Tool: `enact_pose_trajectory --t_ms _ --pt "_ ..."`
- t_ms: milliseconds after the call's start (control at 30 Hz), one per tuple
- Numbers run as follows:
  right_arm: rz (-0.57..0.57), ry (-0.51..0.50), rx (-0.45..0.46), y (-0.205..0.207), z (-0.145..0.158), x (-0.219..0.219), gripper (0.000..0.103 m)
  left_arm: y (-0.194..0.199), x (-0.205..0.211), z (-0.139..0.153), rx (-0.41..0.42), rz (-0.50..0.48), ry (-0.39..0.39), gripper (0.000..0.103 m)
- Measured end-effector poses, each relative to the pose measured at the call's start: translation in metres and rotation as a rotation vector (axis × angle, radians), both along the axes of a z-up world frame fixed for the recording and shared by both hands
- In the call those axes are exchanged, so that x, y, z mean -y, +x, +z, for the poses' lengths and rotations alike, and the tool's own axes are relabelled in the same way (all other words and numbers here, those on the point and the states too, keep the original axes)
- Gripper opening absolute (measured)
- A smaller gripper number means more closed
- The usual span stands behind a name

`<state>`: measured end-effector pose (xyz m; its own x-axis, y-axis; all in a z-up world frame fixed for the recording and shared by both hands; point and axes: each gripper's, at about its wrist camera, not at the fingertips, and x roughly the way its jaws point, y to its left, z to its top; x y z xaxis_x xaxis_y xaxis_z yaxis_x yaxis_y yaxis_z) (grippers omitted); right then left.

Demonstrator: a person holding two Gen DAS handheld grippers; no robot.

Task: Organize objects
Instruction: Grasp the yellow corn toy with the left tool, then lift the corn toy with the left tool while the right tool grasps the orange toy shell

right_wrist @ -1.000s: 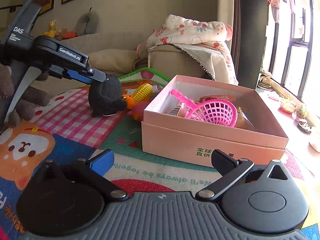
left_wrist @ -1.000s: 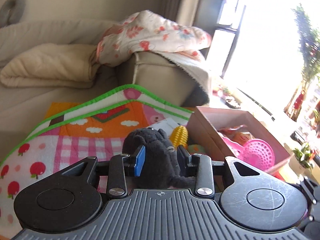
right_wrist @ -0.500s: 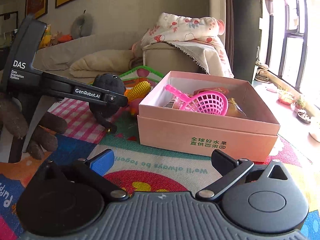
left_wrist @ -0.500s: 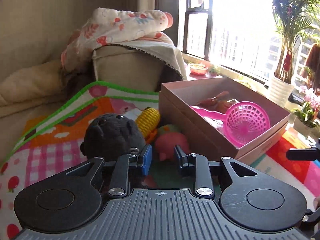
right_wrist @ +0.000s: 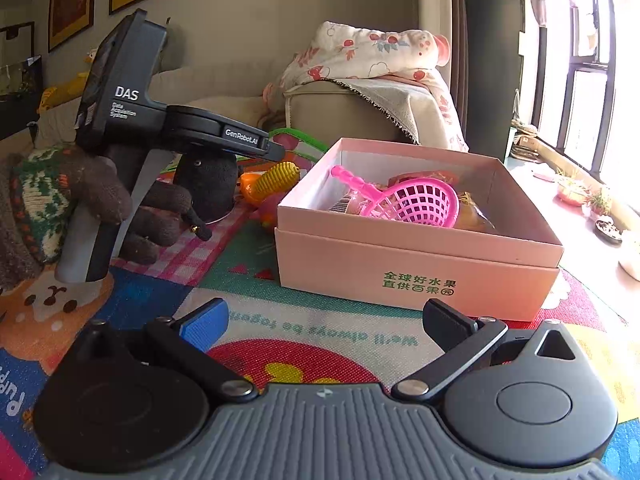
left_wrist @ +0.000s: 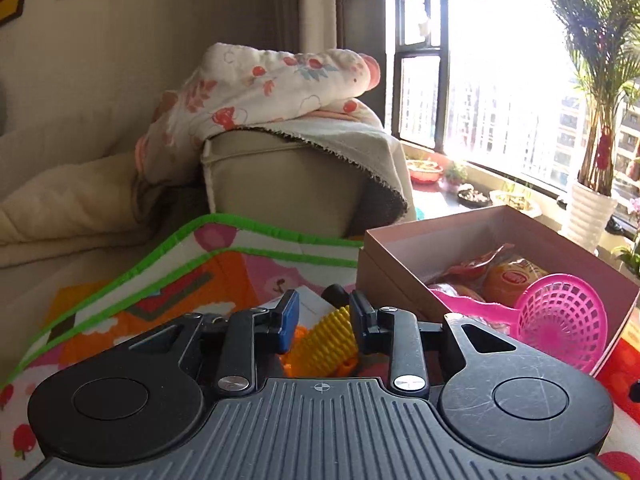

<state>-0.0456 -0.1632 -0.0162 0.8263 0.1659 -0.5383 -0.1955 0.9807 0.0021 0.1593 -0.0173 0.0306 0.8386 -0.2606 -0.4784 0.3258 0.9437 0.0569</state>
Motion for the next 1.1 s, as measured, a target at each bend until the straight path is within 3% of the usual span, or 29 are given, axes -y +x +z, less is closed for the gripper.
enact_pose_trajectory --t_ms 100,267,367,433,567,700,767,833,933,1100 --pt "0.000 0.002 -0.001 0.000 0.000 0.001 0.103 0.013 0.006 -0.005 -0.023 -0.027 0.065 0.033" --pt "0.003 0.016 -0.003 0.000 0.000 0.002 0.103 0.008 -0.004 -0.007 -0.063 -0.173 0.036 0.034" --pt "0.009 0.024 -0.011 0.002 0.000 0.003 0.103 0.001 -0.003 -0.010 -0.055 -0.221 0.102 0.035" --pt "0.011 0.028 -0.015 0.003 0.000 0.003 0.103 0.005 0.000 -0.013 -0.047 -0.181 0.144 0.037" --pt "0.007 0.032 -0.020 0.003 -0.001 0.004 0.103 0.024 -0.002 -0.012 -0.080 -0.101 0.092 0.037" --pt "0.007 0.031 -0.026 0.003 -0.001 0.004 0.103 0.035 0.011 -0.017 -0.114 -0.085 0.181 0.043" --pt "0.003 0.032 -0.029 0.004 -0.001 0.004 0.103 0.037 0.012 -0.016 -0.126 -0.063 0.189 0.043" --pt "-0.001 0.033 -0.031 0.004 -0.002 0.004 0.103 0.034 0.006 -0.012 -0.127 -0.043 0.146 0.037" --pt "-0.006 0.036 -0.038 0.005 -0.002 0.005 0.103 0.016 -0.012 -0.001 -0.120 -0.025 0.009 0.036" --pt "-0.010 0.028 -0.046 0.006 -0.003 0.005 0.103 -0.057 -0.055 0.017 -0.130 -0.076 -0.233 0.034"
